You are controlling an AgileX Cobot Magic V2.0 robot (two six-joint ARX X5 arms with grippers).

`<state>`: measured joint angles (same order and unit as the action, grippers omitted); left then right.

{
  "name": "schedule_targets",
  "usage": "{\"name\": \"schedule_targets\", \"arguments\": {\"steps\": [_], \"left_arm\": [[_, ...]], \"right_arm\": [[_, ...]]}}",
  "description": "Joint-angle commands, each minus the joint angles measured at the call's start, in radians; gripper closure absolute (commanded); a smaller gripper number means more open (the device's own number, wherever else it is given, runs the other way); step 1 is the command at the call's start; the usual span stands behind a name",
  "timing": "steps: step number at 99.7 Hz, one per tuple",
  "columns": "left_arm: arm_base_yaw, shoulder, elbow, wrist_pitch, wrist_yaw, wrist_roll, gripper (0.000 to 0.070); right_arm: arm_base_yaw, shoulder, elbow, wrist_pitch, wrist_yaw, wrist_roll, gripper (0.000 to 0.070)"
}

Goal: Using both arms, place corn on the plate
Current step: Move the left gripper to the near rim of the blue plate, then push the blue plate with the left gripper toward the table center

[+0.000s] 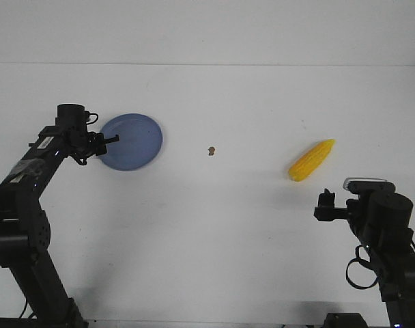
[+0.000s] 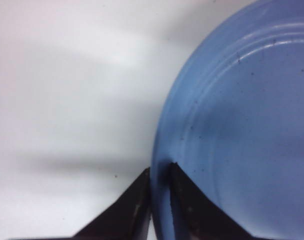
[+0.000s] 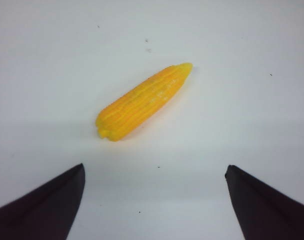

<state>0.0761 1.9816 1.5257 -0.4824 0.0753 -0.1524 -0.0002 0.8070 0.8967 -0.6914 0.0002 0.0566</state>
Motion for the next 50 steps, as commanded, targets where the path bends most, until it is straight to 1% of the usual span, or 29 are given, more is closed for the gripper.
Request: {"name": "schedule_targets", "arguments": {"steps": [1, 9, 21, 32, 50], "left_arm": [[-0.001, 0.025, 0.016, -0.009, 0.026, 0.000, 0.0691], [0.003, 0.014, 0.016, -0.009, 0.067, -0.011, 0.0691], [0.008, -0.021, 0.016, -0.003, 0.165, -0.024, 0.0692], [0.009, -0.069, 0.016, -0.001, 0.236, -0.049, 0.0692], [0.001, -0.153, 0.016, -0.016, 0.321, -0.073, 0.0692]], "right_arm": [[0.001, 0.005, 0.013, 0.010, 0.000, -0.001, 0.0105], [0.001, 0.006, 0.013, 0.010, 0.000, -0.001, 0.0105], [0.001, 0.005, 0.013, 0.010, 0.000, -0.001, 0.0105], [0.001, 0.005, 0.013, 0.010, 0.000, -0.001, 0.0105], [0.001, 0.006, 0.013, 0.010, 0.000, -0.001, 0.0105]]}}
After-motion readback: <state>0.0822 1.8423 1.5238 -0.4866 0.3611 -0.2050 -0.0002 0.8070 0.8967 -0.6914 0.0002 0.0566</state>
